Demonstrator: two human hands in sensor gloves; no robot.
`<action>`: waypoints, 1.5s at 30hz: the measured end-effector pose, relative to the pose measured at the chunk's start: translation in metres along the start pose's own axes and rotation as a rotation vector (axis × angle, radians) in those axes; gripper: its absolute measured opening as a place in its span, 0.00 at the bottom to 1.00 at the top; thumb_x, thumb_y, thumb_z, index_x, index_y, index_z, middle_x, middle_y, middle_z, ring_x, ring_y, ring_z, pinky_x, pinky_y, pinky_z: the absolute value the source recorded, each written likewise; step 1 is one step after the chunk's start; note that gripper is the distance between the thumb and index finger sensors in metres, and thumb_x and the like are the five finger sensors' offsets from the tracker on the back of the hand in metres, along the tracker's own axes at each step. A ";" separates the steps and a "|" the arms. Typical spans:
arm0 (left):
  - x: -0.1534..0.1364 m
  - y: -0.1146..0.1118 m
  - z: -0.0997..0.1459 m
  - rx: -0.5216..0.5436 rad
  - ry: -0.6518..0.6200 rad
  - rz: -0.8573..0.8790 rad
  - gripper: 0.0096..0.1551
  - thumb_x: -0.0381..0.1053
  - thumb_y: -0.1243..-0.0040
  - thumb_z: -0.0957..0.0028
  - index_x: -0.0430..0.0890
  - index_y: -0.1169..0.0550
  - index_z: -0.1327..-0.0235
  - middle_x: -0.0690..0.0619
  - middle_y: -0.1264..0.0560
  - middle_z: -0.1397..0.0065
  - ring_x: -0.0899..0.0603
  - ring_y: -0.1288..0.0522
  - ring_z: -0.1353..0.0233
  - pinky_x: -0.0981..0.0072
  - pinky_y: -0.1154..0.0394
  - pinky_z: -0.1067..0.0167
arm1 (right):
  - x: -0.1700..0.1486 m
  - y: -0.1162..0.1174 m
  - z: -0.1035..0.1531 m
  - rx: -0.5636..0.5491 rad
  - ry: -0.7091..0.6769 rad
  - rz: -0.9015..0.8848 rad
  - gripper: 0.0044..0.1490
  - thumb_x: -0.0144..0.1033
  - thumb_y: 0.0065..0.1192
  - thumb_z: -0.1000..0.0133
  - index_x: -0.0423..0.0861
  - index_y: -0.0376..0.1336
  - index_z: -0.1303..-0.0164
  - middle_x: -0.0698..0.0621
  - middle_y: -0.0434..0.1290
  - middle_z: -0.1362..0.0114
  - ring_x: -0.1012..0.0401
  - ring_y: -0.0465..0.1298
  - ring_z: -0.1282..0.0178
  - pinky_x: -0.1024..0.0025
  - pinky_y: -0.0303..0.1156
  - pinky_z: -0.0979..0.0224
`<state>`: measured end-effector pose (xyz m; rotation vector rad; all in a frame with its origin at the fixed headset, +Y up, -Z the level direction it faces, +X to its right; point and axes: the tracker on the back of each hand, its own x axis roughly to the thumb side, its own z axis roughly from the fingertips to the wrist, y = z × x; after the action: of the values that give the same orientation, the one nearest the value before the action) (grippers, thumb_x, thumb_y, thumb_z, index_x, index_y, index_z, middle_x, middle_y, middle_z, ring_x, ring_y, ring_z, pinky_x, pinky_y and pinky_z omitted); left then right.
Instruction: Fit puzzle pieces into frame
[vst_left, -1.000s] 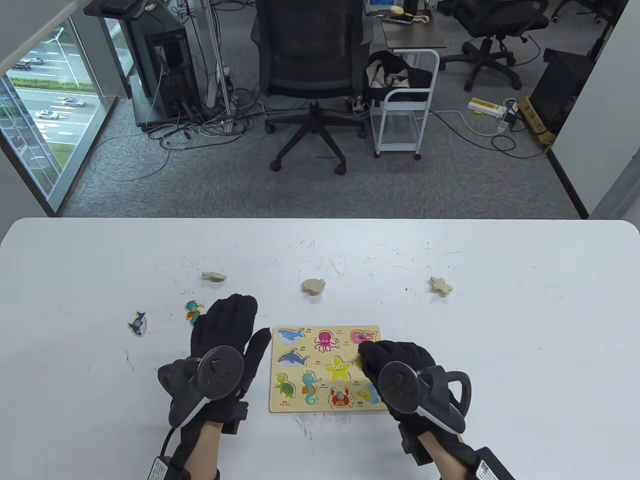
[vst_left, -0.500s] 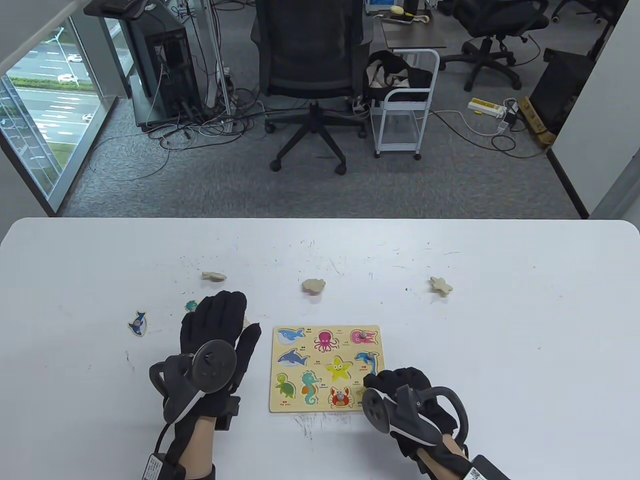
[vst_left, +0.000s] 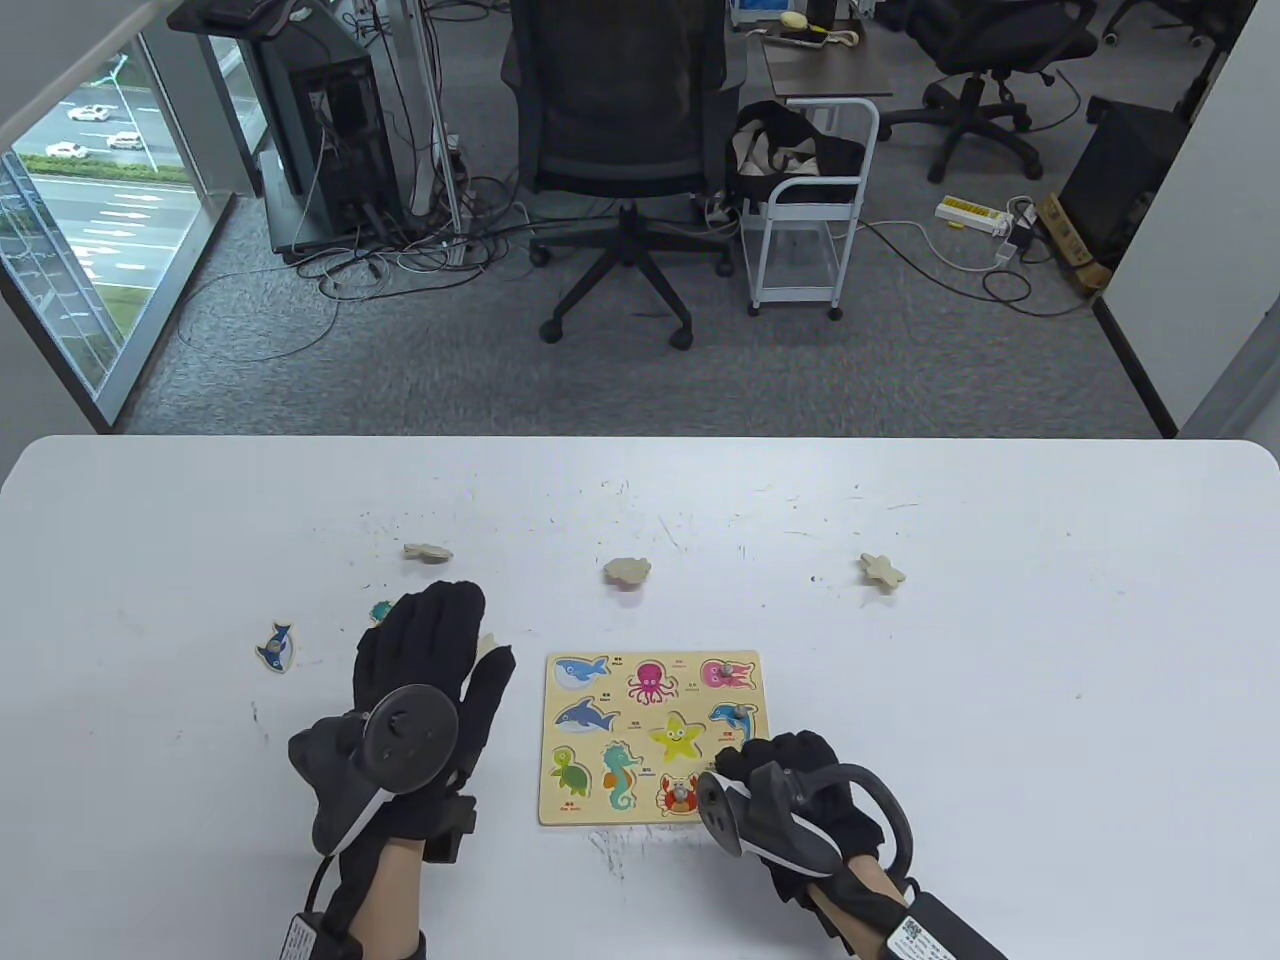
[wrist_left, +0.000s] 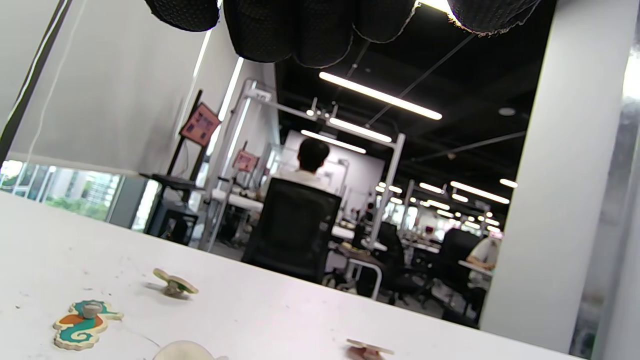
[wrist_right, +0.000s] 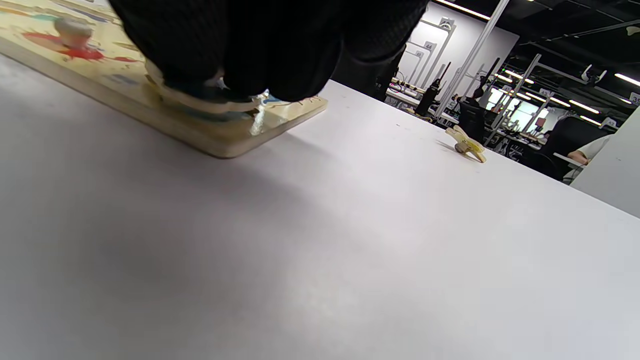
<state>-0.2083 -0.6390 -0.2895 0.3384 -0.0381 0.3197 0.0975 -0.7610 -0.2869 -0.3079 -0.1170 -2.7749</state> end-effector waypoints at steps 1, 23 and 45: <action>0.000 0.000 0.000 0.001 0.001 -0.001 0.42 0.72 0.51 0.43 0.59 0.38 0.15 0.51 0.33 0.11 0.37 0.35 0.14 0.36 0.38 0.19 | 0.001 0.001 -0.001 0.002 0.002 0.003 0.28 0.51 0.72 0.51 0.65 0.68 0.40 0.64 0.78 0.36 0.63 0.80 0.36 0.55 0.71 0.24; 0.001 0.007 0.004 0.020 -0.006 0.003 0.42 0.72 0.51 0.43 0.59 0.37 0.15 0.51 0.33 0.11 0.37 0.35 0.14 0.36 0.38 0.19 | -0.041 -0.017 -0.008 -0.001 0.113 -0.119 0.36 0.55 0.68 0.50 0.64 0.62 0.30 0.62 0.72 0.26 0.60 0.75 0.26 0.53 0.66 0.19; 0.001 0.019 0.010 0.063 0.013 -0.033 0.42 0.72 0.51 0.43 0.59 0.37 0.15 0.51 0.33 0.11 0.37 0.35 0.13 0.36 0.38 0.19 | -0.161 -0.014 -0.158 0.168 0.614 -0.189 0.46 0.60 0.64 0.49 0.64 0.50 0.21 0.61 0.60 0.15 0.57 0.66 0.15 0.52 0.59 0.14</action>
<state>-0.2137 -0.6250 -0.2735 0.3990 -0.0095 0.2908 0.2092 -0.7132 -0.4782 0.6230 -0.2301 -2.8776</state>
